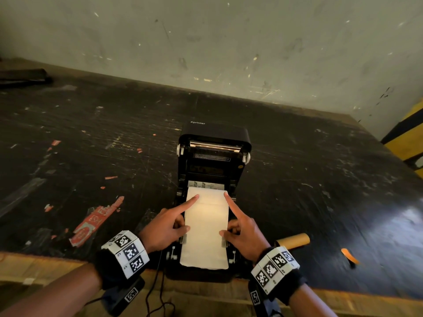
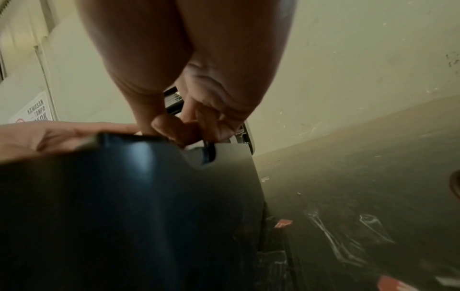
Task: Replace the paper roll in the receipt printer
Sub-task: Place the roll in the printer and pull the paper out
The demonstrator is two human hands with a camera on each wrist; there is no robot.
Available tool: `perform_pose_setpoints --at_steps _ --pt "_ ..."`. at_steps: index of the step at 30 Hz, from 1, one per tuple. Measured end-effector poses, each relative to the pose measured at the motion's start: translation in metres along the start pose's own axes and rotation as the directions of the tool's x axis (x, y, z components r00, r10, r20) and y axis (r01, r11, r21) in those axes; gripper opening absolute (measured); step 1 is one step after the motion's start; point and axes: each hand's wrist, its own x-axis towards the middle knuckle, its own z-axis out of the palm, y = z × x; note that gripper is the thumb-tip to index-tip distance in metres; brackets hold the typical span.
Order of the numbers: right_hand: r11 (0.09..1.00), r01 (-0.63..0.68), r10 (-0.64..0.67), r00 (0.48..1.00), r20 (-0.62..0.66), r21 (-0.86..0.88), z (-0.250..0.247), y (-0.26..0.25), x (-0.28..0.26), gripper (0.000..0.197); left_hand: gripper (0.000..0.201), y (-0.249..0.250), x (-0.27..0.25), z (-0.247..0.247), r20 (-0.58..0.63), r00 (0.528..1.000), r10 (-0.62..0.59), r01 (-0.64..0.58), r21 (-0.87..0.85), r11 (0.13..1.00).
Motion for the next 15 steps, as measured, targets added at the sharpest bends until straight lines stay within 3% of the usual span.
perform_pose_setpoints --at_steps 5,10,15 --pt "1.000 0.002 -0.002 1.000 0.012 -0.028 0.0030 -0.0011 -0.0016 0.092 0.081 -0.0012 0.0054 -0.0055 -0.041 0.999 -0.008 0.007 -0.008 1.000" --pt "1.000 0.007 -0.006 0.999 -0.033 0.017 0.0041 0.0031 0.0011 0.088 0.086 -0.0057 0.0056 -0.0017 0.014 1.000 -0.007 0.007 0.044 0.999" --pt "1.000 -0.015 0.015 1.000 -0.002 -0.010 0.0041 0.0012 0.0000 0.086 0.080 -0.0076 0.0052 0.0007 -0.085 0.996 -0.013 0.015 0.023 1.000"
